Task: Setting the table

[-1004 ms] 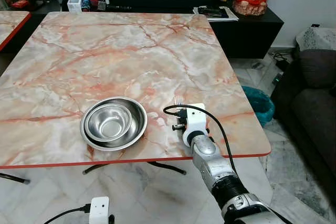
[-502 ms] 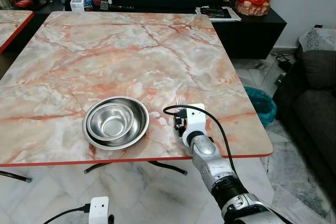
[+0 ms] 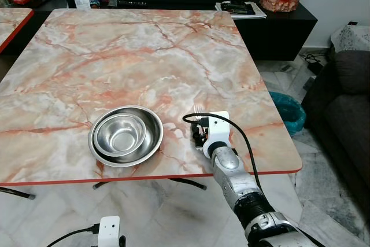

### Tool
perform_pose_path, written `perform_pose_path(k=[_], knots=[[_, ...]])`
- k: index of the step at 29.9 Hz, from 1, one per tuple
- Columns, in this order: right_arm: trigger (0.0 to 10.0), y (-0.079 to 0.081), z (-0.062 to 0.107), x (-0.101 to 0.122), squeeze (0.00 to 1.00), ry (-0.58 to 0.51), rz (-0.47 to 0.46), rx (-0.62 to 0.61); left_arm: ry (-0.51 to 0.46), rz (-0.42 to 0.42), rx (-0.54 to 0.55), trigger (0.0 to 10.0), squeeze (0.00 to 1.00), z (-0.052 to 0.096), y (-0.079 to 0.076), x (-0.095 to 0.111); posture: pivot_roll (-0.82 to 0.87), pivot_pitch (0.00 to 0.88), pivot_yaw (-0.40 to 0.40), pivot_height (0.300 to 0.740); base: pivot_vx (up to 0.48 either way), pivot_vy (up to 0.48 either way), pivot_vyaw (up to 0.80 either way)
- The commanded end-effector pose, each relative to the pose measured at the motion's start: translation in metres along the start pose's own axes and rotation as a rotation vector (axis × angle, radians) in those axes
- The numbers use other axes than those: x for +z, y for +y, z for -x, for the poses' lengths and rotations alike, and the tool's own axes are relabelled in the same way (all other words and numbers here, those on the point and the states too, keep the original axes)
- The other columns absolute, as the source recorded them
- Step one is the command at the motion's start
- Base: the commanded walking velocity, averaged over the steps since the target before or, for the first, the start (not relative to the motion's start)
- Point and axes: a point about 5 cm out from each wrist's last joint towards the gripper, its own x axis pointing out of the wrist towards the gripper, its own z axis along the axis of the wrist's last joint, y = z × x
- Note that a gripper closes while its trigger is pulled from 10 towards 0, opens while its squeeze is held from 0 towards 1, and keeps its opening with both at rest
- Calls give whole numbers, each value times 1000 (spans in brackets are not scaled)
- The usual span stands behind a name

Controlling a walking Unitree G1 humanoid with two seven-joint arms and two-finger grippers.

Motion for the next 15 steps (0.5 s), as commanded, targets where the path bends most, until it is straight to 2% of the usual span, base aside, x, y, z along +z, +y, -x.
perform_pose_path(k=[1,2,8,15], knots=[[10000,-1,0,6,0,-33,3,-8,24,4,1,10000,0,1,0,-6,75,122,-79,740,0,0,0],[10000,-1,0,13,0,-82,1,-8,23,4,0,10000,0,1,-1,-6,76,122,-79,740,0,0,0],[10000,-3,1,32,0,-196,-2,-16,23,7,-2,10000,0,1,-1,-6,74,121,-78,740,0,0,0],[10000,-3,1,40,0,-238,-4,-16,23,9,-5,10000,0,1,-2,-6,69,118,-78,740,0,0,0]])
